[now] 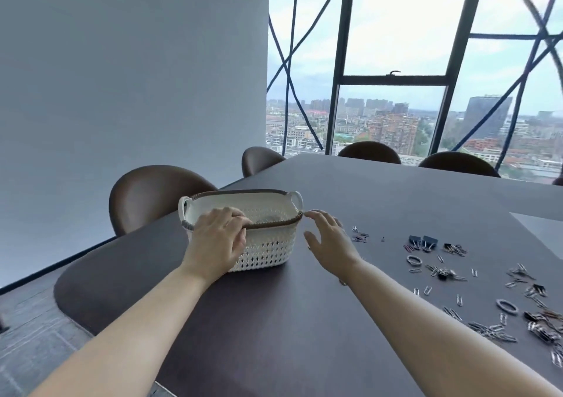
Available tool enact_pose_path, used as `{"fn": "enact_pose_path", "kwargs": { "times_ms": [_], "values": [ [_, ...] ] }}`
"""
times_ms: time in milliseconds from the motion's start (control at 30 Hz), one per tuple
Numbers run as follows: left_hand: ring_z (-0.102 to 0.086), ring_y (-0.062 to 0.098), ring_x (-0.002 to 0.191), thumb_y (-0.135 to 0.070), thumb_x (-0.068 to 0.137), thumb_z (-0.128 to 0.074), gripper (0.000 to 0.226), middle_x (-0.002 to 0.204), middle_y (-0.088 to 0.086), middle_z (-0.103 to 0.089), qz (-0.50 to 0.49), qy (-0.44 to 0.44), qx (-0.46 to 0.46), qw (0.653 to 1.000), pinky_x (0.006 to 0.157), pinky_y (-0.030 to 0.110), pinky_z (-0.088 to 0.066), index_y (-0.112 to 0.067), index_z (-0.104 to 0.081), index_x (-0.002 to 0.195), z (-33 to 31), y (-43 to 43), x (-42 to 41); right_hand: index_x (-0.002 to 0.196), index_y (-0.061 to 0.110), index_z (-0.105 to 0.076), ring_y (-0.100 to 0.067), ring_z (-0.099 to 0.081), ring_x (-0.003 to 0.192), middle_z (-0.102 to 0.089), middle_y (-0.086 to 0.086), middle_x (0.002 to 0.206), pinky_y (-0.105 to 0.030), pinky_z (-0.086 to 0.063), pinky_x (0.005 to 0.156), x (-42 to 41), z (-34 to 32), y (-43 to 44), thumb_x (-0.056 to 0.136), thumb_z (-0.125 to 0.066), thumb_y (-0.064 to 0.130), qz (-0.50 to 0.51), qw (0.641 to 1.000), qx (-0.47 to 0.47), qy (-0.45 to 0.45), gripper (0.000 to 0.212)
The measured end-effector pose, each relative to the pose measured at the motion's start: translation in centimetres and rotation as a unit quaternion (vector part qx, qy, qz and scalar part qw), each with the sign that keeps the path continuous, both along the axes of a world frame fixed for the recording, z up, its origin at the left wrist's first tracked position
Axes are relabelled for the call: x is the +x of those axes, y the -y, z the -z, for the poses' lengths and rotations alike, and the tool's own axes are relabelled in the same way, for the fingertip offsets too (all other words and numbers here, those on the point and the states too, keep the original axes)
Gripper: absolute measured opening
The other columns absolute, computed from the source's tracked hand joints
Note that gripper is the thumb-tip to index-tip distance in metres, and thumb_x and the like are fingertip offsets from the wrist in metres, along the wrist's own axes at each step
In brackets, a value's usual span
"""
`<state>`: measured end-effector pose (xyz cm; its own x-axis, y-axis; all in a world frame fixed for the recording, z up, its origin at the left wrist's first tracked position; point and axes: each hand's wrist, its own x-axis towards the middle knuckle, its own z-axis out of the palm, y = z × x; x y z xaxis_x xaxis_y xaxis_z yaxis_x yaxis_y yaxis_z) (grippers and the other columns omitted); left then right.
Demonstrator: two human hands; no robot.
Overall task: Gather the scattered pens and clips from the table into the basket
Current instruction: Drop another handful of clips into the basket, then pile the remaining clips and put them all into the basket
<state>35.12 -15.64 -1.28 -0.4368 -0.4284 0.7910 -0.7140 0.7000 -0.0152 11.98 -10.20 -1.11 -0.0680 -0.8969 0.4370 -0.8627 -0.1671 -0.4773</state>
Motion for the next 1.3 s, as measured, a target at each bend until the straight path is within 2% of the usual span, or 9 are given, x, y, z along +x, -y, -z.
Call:
{"fn": "enact_pose_path", "kwargs": {
  "times_ms": [100,200,267,367,533,767,933,1067,1300],
  "values": [
    [-0.049,0.014,0.089,-0.025,0.081,-0.044,0.022,0.092,-0.003,-0.064,0.076,0.013,-0.006,0.997,0.078,0.029,-0.042,-0.02,-0.063,0.09,1.4,-1.4,-3.6,0.135,0.02,-0.039,-0.024,-0.032,0.133,-0.041,-0.001,0.142,-0.034,-0.028,0.108,-4.1,2.2,-2.4,0.093,-0.047,0.024,0.062,0.997,0.05,-0.006,0.043],
    [-0.053,0.017,0.11,-0.032,0.085,-0.043,0.033,0.115,0.0,-0.061,0.118,0.063,0.108,0.985,0.092,0.036,-0.049,-0.019,-0.061,0.109,2.9,-2.1,-8.2,0.138,0.024,-0.033,-0.025,-0.027,0.137,-0.033,-0.002,0.148,-0.041,-0.027,0.112,-8.1,4.0,-5.1,0.089,-0.049,0.041,0.14,0.976,0.146,-0.079,0.055],
    [-0.029,0.02,0.137,-0.042,0.092,-0.041,0.052,0.147,0.003,-0.034,0.092,0.139,0.263,0.95,0.115,0.037,-0.025,-0.016,-0.04,0.136,4.1,-2.3,-11.1,0.143,0.029,-0.023,-0.024,-0.009,0.144,-0.016,0.0,0.156,-0.051,-0.014,0.115,-10.2,4.9,-7.0,0.082,-0.049,0.059,0.172,0.952,0.224,-0.115,0.073],
    [0.011,0.022,0.145,-0.063,0.086,-0.038,0.082,0.157,0.004,0.009,0.015,0.242,0.395,0.886,0.117,0.043,0.001,-0.02,-0.005,0.148,5.5,-2.3,-14.6,0.147,0.033,-0.004,-0.025,0.016,0.144,0.008,0.004,0.158,-0.059,0.002,0.113,-12.2,5.7,-9.2,0.071,-0.042,0.078,0.21,0.923,0.3,-0.121,0.096],
    [0.02,0.028,0.142,-0.081,0.072,-0.035,0.102,0.156,0.002,0.018,-0.048,0.269,0.424,0.863,0.114,0.053,0.004,-0.027,0.009,0.147,5.6,-0.2,-18.4,0.146,0.032,0.007,-0.028,0.018,0.143,0.014,0.0,0.157,-0.062,0.007,0.112,-15.9,6.4,-9.1,0.068,-0.031,0.085,0.28,0.903,0.308,-0.106,0.102],
    [0.022,0.026,0.142,-0.083,0.07,-0.035,0.101,0.155,-0.004,0.02,-0.046,0.269,0.408,0.871,0.113,0.059,0.001,-0.035,0.013,0.144,6.0,4.6,-23.1,0.145,0.033,0.011,-0.034,0.019,0.142,0.017,-0.002,0.157,-0.063,0.006,0.11,-22.1,6.1,-3.1,0.064,-0.035,0.087,0.317,0.901,0.28,-0.091,0.108],
    [0.022,0.026,0.142,-0.081,0.071,-0.035,0.097,0.155,-0.008,0.021,-0.018,0.273,0.397,0.876,0.112,0.06,-0.001,-0.039,0.013,0.144,5.9,7.7,-26.9,0.144,0.043,0.003,-0.037,0.016,0.142,0.012,0.002,0.158,-0.064,0.0,0.111,-26.1,6.3,1.3,0.064,-0.037,0.086,0.299,0.912,0.266,-0.084,0.099],
    [0.019,0.024,0.143,-0.074,0.078,-0.037,0.088,0.156,-0.009,0.017,0.027,0.288,0.383,0.877,0.113,0.057,0.0,-0.039,0.009,0.144,6.1,9.6,-29.5,0.141,0.048,-0.016,-0.03,0.002,0.145,-0.005,0.006,0.158,-0.055,-0.003,0.115,-27.4,6.6,3.2,0.077,-0.036,0.075,0.23,0.928,0.273,-0.105,0.072],
    [-0.002,0.007,0.144,-0.039,0.097,-0.03,0.054,0.157,-0.006,-0.008,0.131,0.294,0.377,0.869,0.118,0.032,-0.002,-0.023,-0.016,0.147,6.5,9.4,-31.9,0.128,0.043,-0.045,-0.024,-0.026,0.136,-0.035,0.009,0.147,-0.037,-0.019,0.115,-26.9,6.5,2.1,0.095,-0.035,0.043,0.139,0.962,0.216,-0.093,0.035]
  ]
}}
